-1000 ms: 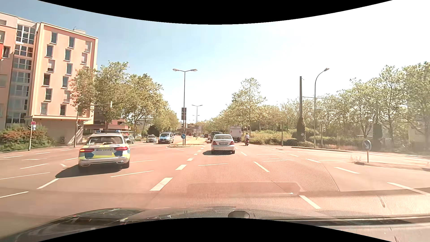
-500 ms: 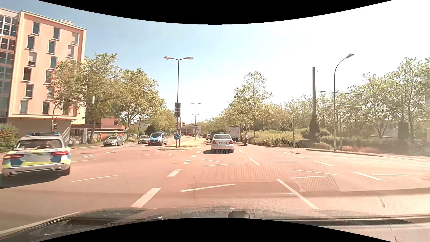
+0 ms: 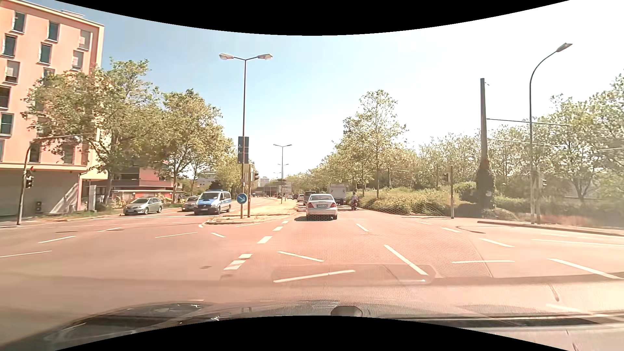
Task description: Follow the waypoints while adhering to traffic rules and regulations
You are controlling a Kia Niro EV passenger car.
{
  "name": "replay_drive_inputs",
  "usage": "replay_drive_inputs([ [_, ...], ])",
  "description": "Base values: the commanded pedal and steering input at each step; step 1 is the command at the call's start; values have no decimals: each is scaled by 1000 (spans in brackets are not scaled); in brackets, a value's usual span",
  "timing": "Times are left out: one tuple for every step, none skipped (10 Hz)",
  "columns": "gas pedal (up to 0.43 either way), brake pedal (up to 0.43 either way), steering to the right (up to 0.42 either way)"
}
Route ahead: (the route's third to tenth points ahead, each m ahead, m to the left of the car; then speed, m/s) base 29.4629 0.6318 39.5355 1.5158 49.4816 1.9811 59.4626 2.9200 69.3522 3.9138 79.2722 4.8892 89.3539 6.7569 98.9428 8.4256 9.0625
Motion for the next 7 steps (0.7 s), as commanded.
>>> replay_drive_inputs([
  [220, 0, -8],
  [220, 0, -9],
  [220, 0, -10],
  [220, 0, -10],
  [220, 0, -10],
  [220, 0, -10],
  [220, 0, -10],
])
